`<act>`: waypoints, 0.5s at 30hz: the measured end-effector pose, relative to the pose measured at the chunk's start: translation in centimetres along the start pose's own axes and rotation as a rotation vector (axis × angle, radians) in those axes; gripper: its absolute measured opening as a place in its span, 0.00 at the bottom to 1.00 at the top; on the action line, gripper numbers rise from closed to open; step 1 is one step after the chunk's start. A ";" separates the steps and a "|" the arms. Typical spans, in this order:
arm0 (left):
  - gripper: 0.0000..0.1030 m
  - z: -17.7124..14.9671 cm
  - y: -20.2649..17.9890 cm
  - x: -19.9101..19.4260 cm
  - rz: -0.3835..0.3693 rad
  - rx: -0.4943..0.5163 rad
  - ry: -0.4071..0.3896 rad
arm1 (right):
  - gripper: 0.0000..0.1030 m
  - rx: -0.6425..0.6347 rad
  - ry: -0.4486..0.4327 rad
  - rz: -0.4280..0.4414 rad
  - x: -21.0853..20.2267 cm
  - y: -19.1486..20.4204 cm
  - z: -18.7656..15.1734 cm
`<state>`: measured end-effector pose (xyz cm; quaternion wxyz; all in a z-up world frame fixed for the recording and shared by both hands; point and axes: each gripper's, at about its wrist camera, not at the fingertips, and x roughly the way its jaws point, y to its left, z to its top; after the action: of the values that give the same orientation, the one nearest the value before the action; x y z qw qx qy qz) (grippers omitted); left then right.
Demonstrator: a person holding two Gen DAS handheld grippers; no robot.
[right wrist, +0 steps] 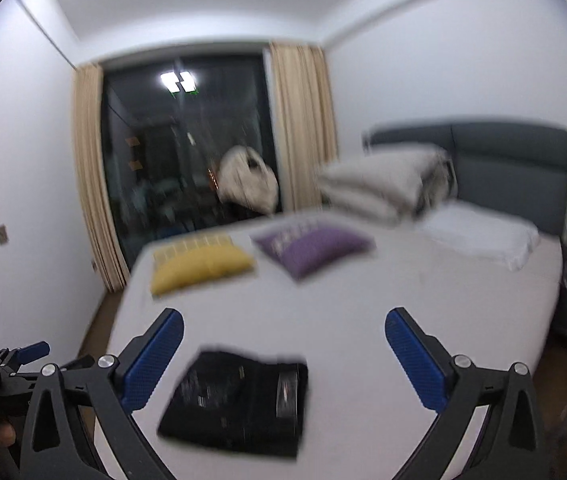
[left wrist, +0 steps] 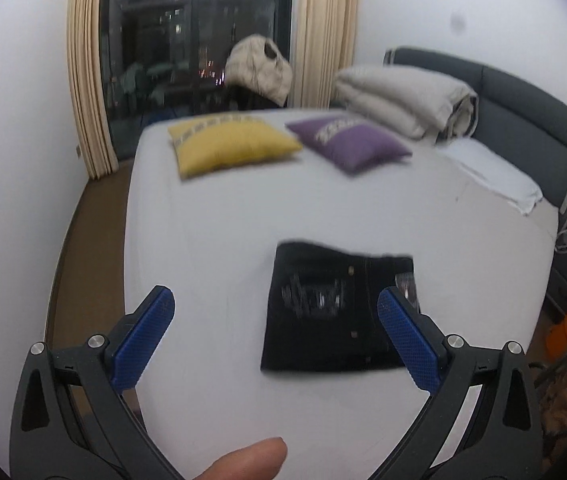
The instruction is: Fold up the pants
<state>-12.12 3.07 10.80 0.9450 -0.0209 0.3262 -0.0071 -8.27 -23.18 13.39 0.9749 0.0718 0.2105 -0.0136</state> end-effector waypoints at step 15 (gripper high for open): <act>1.00 -2.3 -2.8 8.9 -0.003 0.046 0.137 | 1.00 -0.009 0.278 -0.008 5.1 1.3 -4.4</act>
<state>-6.51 -0.04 3.61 0.9207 0.0009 0.3899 -0.0177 -5.33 -21.18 7.47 0.9366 0.0677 0.3438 -0.0064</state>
